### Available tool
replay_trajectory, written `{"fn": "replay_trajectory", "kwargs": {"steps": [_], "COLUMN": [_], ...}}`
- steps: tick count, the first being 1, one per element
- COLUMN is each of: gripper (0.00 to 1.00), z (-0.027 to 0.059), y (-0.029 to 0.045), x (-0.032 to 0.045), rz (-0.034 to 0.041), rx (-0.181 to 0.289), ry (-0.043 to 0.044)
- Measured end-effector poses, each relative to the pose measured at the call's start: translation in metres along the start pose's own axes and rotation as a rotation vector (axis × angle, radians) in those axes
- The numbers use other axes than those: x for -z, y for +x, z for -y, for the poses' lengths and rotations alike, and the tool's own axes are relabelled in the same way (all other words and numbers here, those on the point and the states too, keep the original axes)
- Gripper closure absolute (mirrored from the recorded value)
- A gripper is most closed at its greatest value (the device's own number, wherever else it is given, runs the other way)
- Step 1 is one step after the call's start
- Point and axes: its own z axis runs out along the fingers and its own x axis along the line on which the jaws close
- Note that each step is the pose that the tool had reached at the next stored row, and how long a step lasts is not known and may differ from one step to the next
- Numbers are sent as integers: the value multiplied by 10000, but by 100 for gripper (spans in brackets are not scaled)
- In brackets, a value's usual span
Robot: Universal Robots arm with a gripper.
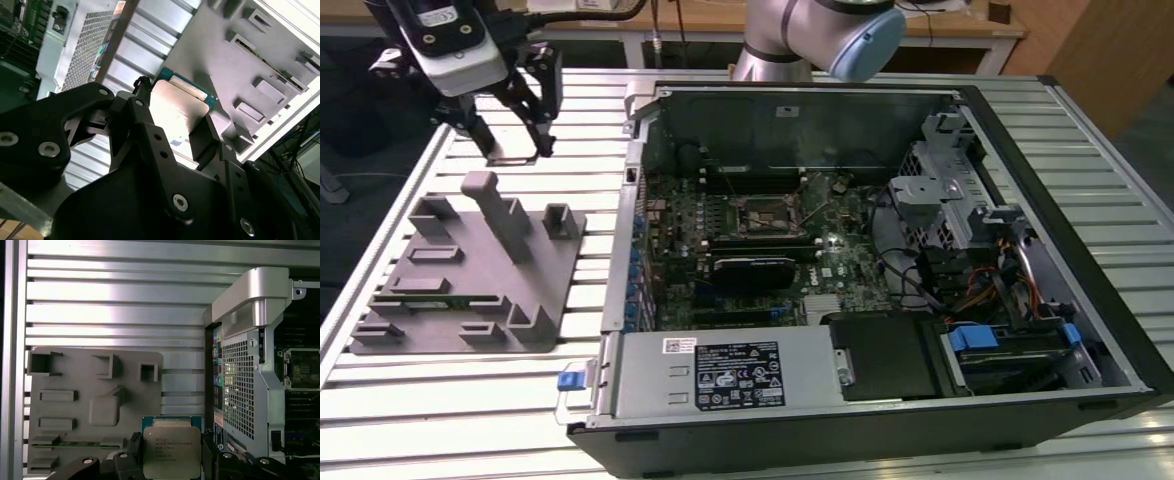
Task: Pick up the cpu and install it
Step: 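Pick up the cpu and move it towards the insertion slot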
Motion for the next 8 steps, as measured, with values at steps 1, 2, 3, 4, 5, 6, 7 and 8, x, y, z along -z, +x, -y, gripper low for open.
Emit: {"fn": "replay_trajectory", "kwargs": {"steps": [1, 2, 3, 4, 5, 6, 7, 8], "gripper": [45, 45, 45, 45, 45, 45, 45, 45], "z": [-1, -2, -3, -4, -5, -6, -7, -8], "y": [-34, -67, -100, -135, -168, -201, -234, -266], "x": [-3, -6, -8, -11, -14, -17, -20, -22], "rz": [-1, -4, -6, -8, -10, -10, -12, -14], "rx": [0, 0, -1, -1, -1, -1, 0, 1], "ry": [-1, 0, 0, 0, 0, -1, 0, 0]}}
